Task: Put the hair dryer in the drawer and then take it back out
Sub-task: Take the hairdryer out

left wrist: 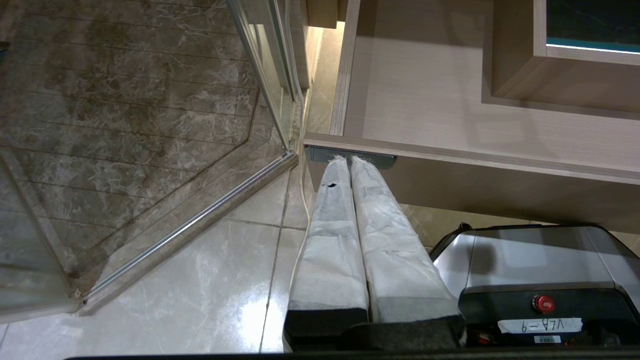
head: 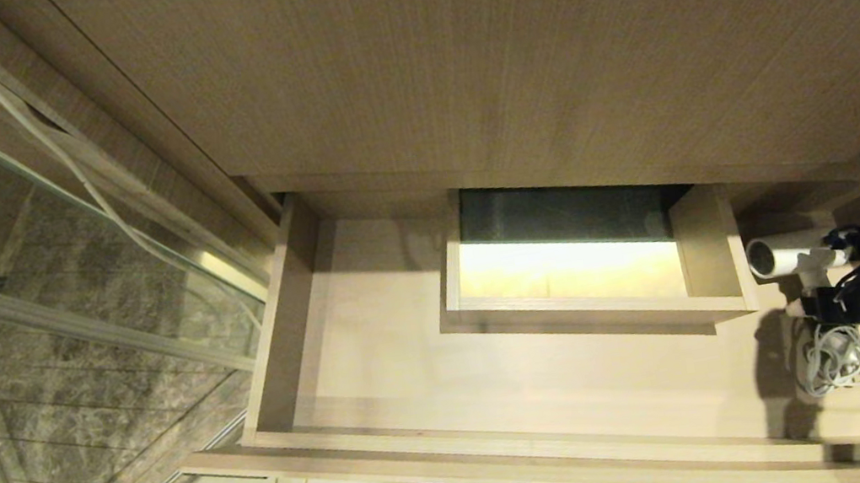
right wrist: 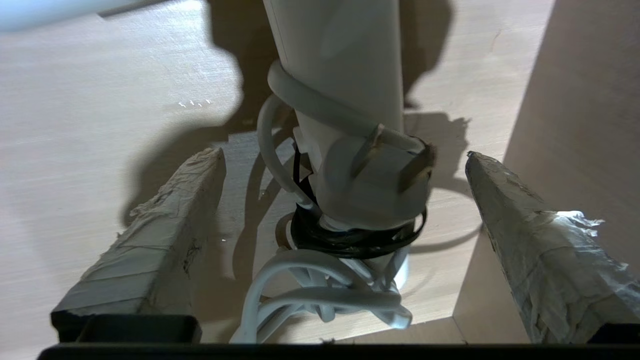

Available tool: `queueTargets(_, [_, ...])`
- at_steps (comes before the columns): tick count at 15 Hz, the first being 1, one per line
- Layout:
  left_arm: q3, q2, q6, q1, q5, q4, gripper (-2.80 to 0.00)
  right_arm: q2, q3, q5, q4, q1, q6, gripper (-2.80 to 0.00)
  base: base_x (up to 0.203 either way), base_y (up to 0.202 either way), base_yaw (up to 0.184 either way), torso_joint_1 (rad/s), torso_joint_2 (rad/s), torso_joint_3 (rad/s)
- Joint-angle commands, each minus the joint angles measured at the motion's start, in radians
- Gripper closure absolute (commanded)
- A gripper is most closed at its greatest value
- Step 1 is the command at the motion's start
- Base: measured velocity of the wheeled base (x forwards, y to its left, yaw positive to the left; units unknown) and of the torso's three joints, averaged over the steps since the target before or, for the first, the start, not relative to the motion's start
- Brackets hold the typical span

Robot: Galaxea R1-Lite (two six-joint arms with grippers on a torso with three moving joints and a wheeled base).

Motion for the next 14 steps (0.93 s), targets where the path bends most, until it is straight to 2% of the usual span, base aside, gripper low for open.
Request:
queueTargets(1, [0.002, 0.000, 0.000, 0.000, 0.000, 0.000, 0.00, 0.017, -0.007, 0.002, -0.011, -0.008, -0.003, 0.00, 0.000, 0.000, 0.000, 0.000, 0.00, 0.000])
queueTargets(6, [0.002, 0.000, 0.000, 0.000, 0.000, 0.000, 0.00, 0.013, -0.005, -0.001, -0.007, -0.007, -0.087, 0.00, 0.000, 0.000, 0.000, 0.000, 0.00, 0.000])
queueTargets(14, [0.002, 0.000, 0.000, 0.000, 0.000, 0.000, 0.00, -0.154, 0.028, 0.001, 0.036, -0.006, -0.095, 0.00, 0.000, 0.000, 0.000, 0.000, 0.00, 0.000])
